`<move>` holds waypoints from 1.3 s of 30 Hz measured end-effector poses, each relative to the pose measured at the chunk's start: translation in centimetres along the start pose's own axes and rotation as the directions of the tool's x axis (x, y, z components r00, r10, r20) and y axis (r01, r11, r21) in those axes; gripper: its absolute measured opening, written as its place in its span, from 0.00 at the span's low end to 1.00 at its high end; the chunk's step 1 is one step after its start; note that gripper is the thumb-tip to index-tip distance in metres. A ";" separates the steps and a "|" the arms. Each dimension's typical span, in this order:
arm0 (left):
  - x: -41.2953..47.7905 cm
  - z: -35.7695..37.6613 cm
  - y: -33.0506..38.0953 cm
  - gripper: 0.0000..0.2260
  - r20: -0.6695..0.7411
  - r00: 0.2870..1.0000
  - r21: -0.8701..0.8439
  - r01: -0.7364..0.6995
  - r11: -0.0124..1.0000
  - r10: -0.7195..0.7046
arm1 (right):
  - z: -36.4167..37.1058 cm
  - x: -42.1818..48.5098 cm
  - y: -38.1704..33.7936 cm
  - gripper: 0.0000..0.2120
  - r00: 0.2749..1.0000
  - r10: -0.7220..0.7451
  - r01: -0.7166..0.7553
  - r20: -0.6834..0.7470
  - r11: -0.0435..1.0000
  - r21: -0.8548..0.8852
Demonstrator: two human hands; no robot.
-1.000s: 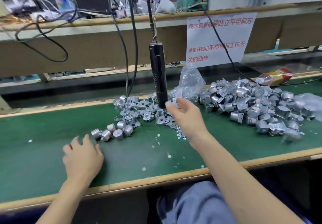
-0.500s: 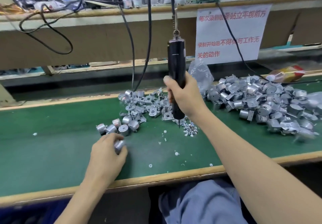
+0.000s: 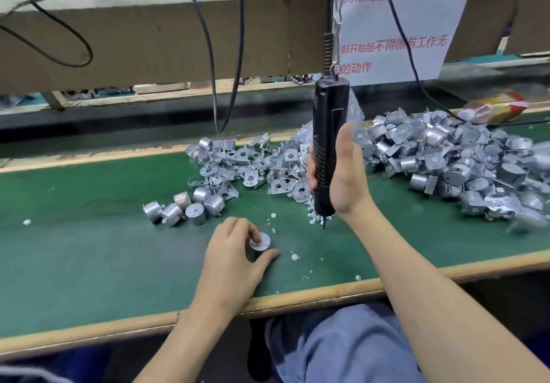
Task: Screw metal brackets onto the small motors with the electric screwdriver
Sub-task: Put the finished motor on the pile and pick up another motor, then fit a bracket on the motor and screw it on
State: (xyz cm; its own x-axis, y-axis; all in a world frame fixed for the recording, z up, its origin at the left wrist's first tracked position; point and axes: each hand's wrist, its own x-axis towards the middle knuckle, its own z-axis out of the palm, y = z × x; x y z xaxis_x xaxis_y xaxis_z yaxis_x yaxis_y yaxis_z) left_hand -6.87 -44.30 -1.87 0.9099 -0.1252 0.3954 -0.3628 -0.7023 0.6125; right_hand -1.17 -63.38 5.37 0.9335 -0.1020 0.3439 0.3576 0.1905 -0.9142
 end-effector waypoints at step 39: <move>0.1 -0.2 0.6 0.16 0.110 0.992 0.044 -0.062 0.997 0.057 | 0.7 -0.9 -1.5 0.29 0.998 -0.056 0.057 -0.015 0.997 0.043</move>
State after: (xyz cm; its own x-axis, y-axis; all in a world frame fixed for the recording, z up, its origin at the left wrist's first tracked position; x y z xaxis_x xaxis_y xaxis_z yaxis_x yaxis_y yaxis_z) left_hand -7.01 -44.56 -1.33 0.9045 -0.2411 0.3518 -0.4091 -0.7235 0.5560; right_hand -2.48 -62.92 6.57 0.9114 -0.1271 0.3915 0.4109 0.2258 -0.8833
